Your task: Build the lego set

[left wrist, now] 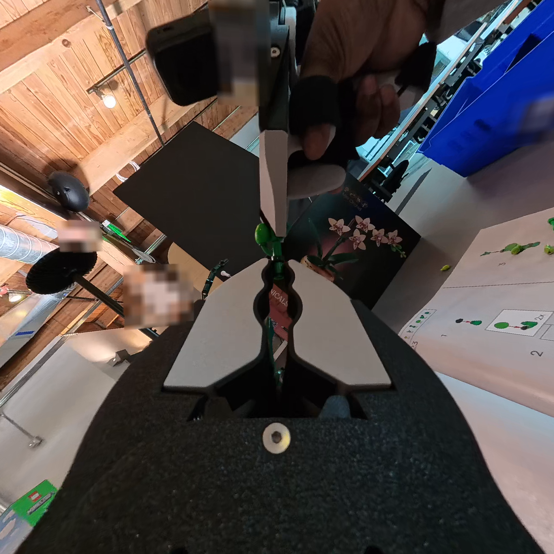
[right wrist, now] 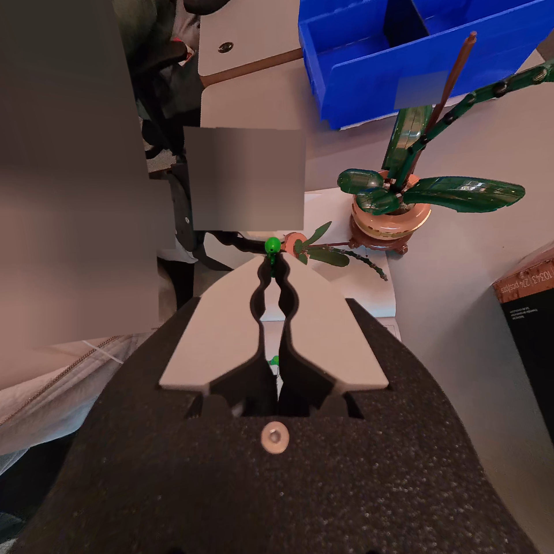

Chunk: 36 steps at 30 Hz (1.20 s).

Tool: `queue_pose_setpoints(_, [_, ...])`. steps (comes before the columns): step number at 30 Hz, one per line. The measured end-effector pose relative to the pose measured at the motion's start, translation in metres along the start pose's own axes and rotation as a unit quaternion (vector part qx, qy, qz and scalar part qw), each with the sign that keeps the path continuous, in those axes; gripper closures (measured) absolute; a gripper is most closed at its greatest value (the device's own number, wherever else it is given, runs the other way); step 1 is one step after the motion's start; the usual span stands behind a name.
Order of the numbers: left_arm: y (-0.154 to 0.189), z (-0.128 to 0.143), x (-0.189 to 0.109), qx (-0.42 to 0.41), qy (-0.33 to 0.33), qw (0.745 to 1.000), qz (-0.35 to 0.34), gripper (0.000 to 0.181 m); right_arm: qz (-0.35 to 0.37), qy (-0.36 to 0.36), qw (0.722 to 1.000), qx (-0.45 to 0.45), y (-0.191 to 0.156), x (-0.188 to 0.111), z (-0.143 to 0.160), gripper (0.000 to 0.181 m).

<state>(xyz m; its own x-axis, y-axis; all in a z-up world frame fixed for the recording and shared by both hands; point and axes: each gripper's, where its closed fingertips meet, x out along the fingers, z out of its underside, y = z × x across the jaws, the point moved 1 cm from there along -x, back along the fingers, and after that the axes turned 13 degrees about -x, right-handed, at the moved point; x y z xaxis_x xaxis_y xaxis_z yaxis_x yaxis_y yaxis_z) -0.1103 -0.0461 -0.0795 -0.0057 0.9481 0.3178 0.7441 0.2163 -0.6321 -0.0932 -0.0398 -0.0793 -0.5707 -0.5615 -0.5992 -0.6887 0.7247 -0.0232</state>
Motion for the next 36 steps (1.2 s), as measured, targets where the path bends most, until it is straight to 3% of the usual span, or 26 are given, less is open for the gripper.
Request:
queue_pose_setpoints(13, [0.011,-0.004,-0.004,0.002,0.018,1.000,0.024,0.177,-0.037,-0.007,0.999,0.010,-0.005,-0.001,0.007,0.178])
queue_pose_setpoints(23, [0.013,-0.002,-0.006,-0.009,0.015,0.999,0.028,0.176,-0.020,-0.022,0.999,-0.013,-0.004,0.000,0.005,0.178])
queue_pose_setpoints(27, [0.005,0.001,-0.003,-0.130,0.009,0.991,0.041,0.175,0.016,-0.029,0.997,-0.067,-0.001,-0.003,-0.005,0.177])
queue_pose_setpoints(31, [0.000,0.006,-0.008,-0.319,0.004,0.940,0.125,0.164,0.000,-0.035,0.995,-0.097,-0.004,0.003,-0.007,0.177])
queue_pose_setpoints(34, [0.007,0.008,-0.017,-0.469,-0.025,0.845,0.254,0.155,-0.032,-0.048,0.992,-0.111,-0.008,0.010,-0.006,0.177])
queue_pose_setpoints(36, [0.007,0.008,-0.024,-0.510,-0.035,0.805,0.301,0.155,-0.045,-0.062,0.990,-0.121,-0.011,0.014,-0.007,0.177])
